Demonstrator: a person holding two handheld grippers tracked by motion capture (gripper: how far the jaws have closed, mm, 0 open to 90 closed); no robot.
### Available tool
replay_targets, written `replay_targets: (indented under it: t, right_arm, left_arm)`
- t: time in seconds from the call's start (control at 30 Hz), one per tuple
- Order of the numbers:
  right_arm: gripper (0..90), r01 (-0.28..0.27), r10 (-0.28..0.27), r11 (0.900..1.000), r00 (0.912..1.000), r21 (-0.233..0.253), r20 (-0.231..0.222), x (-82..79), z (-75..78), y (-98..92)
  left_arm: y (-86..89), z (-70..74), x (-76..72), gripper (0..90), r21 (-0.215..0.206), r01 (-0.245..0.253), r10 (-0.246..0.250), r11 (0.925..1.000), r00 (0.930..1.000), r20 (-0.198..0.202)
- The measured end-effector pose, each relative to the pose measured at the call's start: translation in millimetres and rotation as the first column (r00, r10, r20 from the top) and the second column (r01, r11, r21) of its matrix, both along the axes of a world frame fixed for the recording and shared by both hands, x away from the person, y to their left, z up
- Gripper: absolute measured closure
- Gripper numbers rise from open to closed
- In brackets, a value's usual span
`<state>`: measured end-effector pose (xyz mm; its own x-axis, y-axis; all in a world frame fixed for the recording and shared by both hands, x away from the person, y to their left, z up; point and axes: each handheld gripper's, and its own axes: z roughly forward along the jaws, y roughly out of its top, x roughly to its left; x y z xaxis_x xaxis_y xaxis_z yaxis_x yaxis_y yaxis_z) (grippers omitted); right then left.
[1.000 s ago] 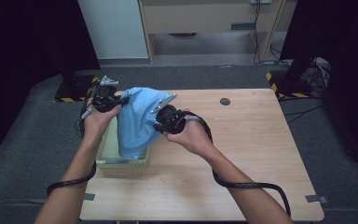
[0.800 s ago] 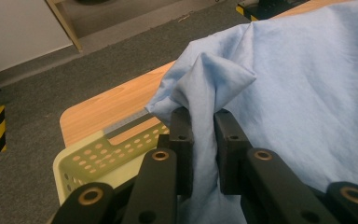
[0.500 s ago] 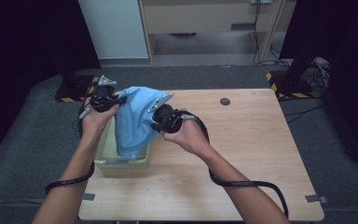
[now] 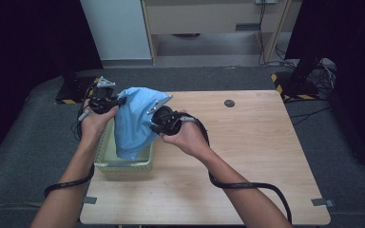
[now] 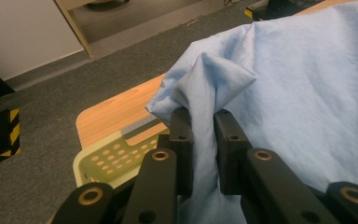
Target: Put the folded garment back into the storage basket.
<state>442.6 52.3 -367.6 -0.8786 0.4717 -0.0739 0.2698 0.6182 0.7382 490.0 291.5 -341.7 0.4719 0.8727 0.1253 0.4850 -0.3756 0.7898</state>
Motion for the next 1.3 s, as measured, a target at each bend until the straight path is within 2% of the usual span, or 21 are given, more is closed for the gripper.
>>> replay_targets:
  t: [0.63, 1.3]
  right_arm:
    - [84.4, -0.002, 0.002, 1.0, 1.0, -0.007, -0.008, 4.2, -14.0, 23.0]
    - [84.0, -0.013, 0.012, 1.0, 0.9997, -0.02, -0.023, 4.7, -28.5, 43.1]
  left_arm:
    - [16.9, -12.3, -0.6, 79.7, 0.005, -0.028, 0.028, 0.9996, 0.9996, 0.009]
    - [31.2, -25.6, -2.7, 79.5, 0.012, -0.052, 0.052, 0.9986, 0.9987, 0.001]
